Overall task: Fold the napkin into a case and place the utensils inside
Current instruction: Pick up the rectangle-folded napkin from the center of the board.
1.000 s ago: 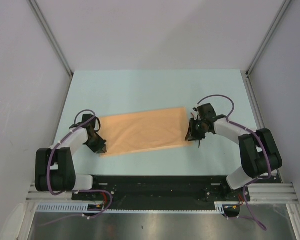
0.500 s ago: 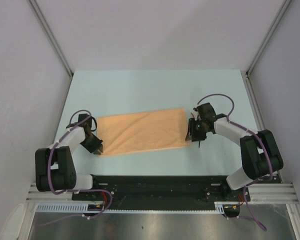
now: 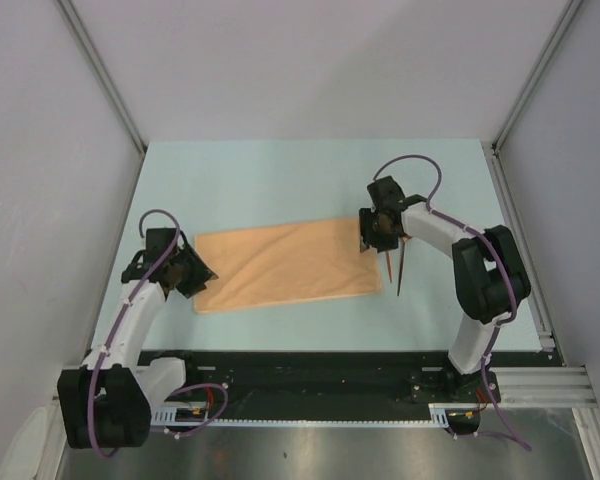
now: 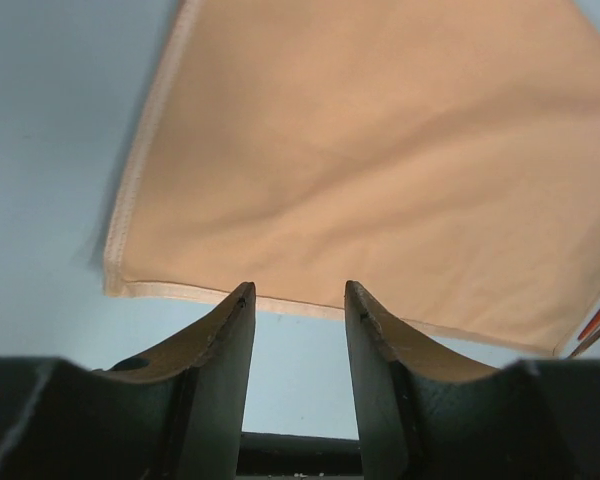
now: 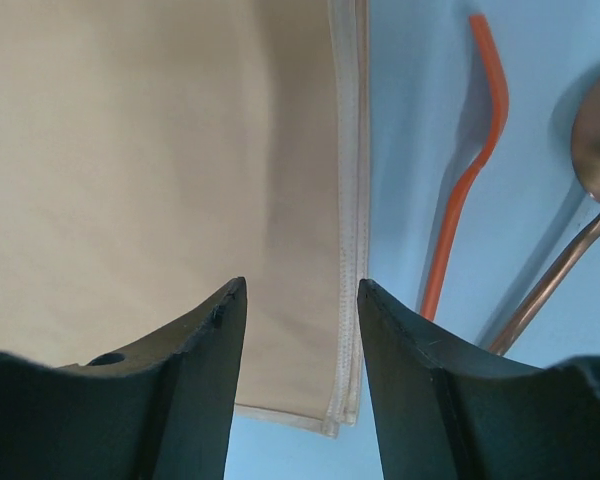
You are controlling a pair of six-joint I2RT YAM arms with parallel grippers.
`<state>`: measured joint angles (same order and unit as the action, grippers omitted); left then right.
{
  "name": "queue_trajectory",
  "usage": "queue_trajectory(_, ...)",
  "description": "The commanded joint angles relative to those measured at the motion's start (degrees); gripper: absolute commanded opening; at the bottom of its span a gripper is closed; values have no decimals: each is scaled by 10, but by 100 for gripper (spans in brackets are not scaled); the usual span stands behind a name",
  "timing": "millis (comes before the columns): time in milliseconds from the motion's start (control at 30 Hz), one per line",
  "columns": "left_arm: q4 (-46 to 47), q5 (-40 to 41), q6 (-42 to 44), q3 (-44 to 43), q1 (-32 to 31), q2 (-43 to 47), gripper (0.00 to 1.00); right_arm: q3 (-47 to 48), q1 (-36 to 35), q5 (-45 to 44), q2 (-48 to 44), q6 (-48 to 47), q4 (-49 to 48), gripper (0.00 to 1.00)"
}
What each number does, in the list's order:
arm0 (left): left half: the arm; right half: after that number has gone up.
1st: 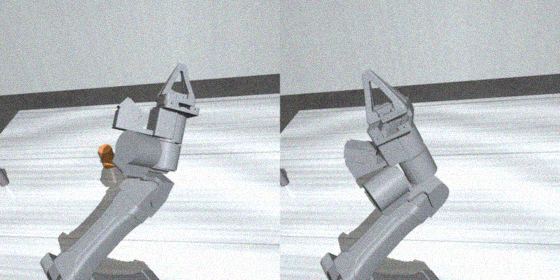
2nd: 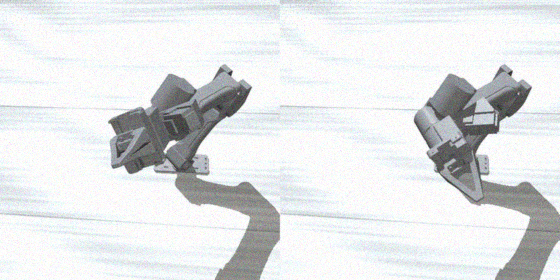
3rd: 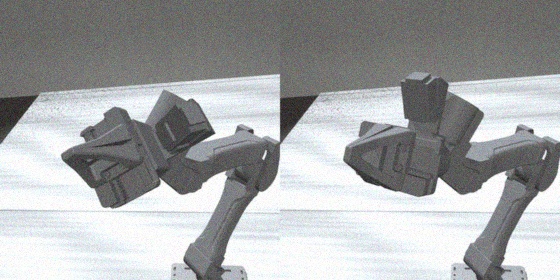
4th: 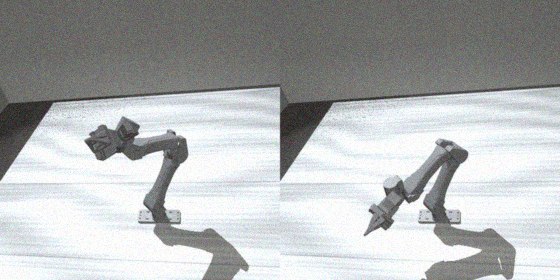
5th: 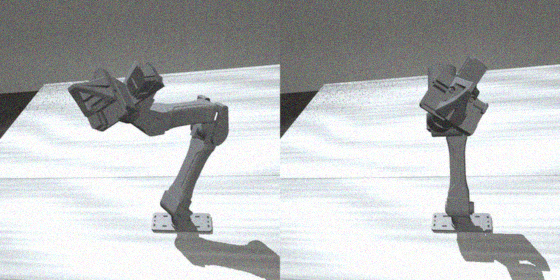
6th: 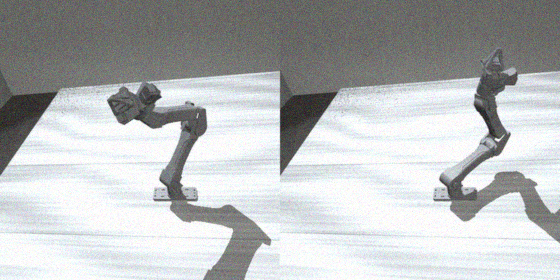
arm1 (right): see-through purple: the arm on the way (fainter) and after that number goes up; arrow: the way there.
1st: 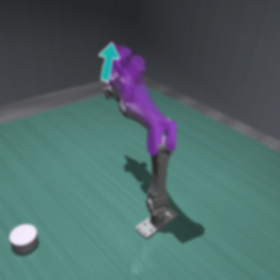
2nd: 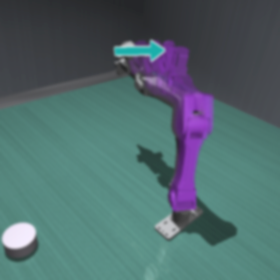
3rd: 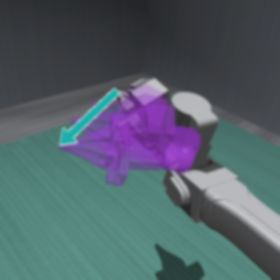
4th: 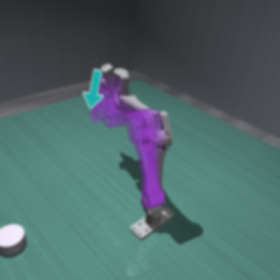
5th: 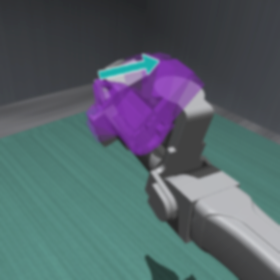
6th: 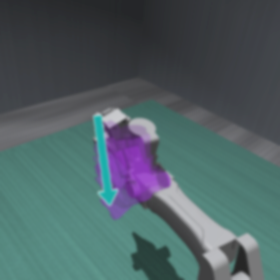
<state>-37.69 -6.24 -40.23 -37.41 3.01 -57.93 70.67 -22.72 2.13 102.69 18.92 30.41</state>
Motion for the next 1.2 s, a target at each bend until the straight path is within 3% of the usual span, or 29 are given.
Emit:
queue_trajectory(0,39,-33,53,-42,-47,-11,45,25,-16,-77,19,-27,23,53)
queue_trajectory(300,75,-72,74,-65,-105,-51,45,3,-20,-75,69,-19,-3,52)
queue_trajectory(533,76,-75,88,-79,-122,-66,45,-29,-22,-64,88,-15,-37,41)
queue_trajectory(633,79,-78,92,-87,-136,-86,45,-40,-24,-68,82,-25,-54,23)
queue_trajectory(800,136,-105,55,-89,-192,-151,45,-41,-22,-49,67,-46,-88,7)
queue_trajectory(833,155,-105,39,-90,-200,-173,45,-40,-22,-36,66,-49,-91,0)
queue_trajectory(1000,190,-79,0,-132,-257,-256,45,-39,-21,-35,23,-44,-90,0)
queue_trajectory(1167,194,-48,-37,-201,-297,-371,44,-45,24,41,-29,-42,-72,0)
